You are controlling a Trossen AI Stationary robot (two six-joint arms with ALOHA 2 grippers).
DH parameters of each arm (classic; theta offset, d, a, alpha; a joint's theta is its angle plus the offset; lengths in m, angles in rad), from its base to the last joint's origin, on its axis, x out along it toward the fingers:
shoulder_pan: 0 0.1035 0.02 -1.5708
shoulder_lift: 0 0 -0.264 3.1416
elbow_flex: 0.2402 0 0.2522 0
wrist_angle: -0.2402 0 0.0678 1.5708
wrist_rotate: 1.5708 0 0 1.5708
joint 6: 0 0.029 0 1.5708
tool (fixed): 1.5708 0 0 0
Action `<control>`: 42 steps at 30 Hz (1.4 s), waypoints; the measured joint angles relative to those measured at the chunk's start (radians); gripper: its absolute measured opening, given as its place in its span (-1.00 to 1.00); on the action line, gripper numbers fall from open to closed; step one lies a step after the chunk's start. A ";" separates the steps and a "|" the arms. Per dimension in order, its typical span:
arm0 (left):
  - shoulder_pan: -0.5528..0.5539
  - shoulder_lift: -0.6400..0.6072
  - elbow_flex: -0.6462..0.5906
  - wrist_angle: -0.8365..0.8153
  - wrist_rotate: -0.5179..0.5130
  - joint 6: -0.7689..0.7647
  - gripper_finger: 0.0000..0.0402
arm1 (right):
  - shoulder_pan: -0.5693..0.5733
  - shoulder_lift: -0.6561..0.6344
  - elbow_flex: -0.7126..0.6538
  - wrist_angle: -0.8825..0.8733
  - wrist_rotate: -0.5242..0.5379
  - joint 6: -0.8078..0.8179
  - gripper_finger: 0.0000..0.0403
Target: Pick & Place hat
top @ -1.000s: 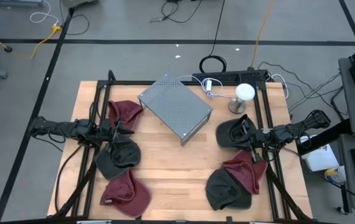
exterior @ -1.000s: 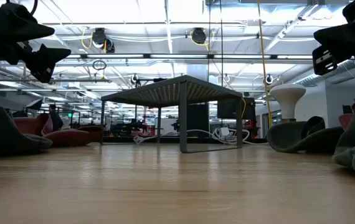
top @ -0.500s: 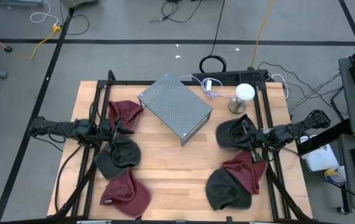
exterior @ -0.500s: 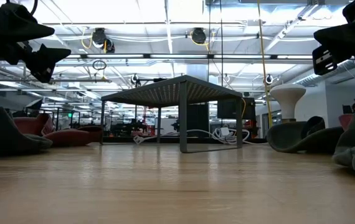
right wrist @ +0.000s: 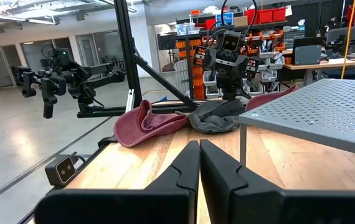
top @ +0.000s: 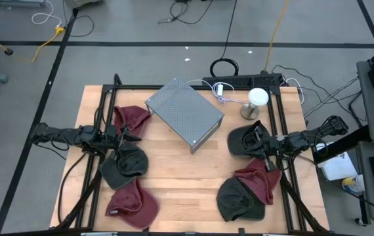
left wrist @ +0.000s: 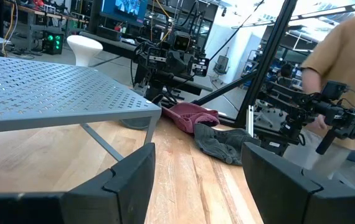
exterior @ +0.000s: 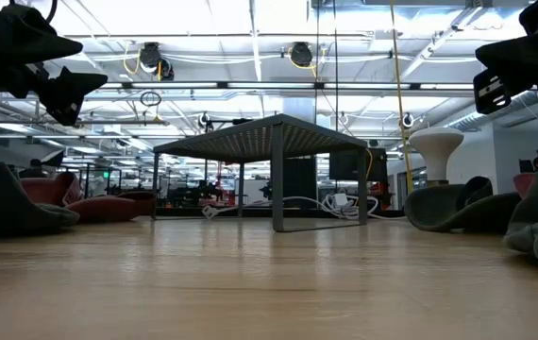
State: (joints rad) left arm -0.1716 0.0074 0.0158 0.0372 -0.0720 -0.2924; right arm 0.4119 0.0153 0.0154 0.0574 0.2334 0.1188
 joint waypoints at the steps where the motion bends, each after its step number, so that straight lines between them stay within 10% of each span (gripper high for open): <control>1: 0.000 0.000 0.000 0.000 0.000 0.000 0.20 | 0.000 0.000 0.000 0.000 0.000 0.000 -0.96; 42: 0.000 0.000 0.000 0.000 0.000 0.000 0.20 | 0.001 0.045 0.109 0.064 0.036 0.078 -0.96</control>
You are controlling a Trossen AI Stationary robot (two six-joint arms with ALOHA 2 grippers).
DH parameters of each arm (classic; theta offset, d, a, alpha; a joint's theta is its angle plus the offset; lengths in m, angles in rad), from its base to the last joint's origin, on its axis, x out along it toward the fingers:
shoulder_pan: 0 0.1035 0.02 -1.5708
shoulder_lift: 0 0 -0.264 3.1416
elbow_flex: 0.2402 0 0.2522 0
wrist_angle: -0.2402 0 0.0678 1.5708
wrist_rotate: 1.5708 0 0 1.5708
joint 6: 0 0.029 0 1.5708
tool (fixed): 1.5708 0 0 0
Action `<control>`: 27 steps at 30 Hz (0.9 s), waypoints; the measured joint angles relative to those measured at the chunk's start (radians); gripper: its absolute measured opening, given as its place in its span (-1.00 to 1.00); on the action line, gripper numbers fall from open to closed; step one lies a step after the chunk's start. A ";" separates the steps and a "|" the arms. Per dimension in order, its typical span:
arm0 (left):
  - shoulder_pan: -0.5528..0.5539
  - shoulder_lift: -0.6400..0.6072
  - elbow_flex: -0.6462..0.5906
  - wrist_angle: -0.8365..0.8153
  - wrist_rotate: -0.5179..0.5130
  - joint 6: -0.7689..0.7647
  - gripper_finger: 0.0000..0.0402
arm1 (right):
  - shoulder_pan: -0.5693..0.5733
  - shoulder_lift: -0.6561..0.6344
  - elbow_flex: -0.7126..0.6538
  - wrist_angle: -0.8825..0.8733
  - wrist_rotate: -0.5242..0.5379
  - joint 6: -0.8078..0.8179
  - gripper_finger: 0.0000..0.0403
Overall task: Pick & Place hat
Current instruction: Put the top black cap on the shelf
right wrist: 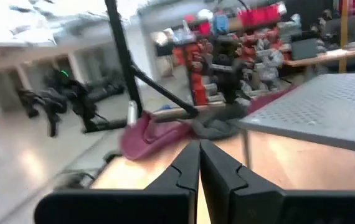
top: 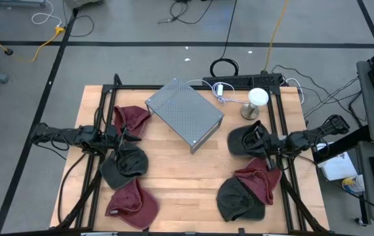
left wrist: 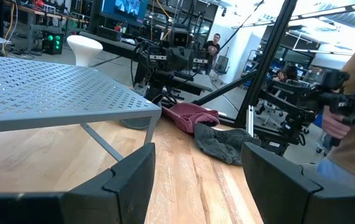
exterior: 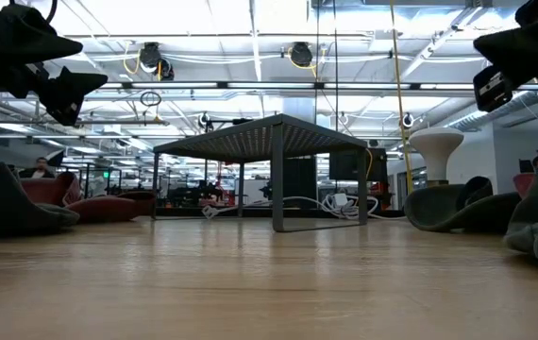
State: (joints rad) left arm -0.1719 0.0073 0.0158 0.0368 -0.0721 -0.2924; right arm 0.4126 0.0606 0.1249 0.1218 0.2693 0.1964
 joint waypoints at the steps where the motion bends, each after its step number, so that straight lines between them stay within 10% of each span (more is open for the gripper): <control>1: 0.000 0.000 0.000 0.000 0.000 0.000 0.20 | 0.000 0.013 0.029 -0.003 0.020 -0.003 -0.96; 27: 0.000 0.000 0.000 -0.002 0.000 0.000 0.20 | 0.000 0.719 0.707 -0.510 0.013 0.362 -0.96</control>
State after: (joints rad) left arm -0.1719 0.0074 0.0158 0.0353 -0.0723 -0.2924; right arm 0.4122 0.7795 0.8321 -0.3881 0.2823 0.5584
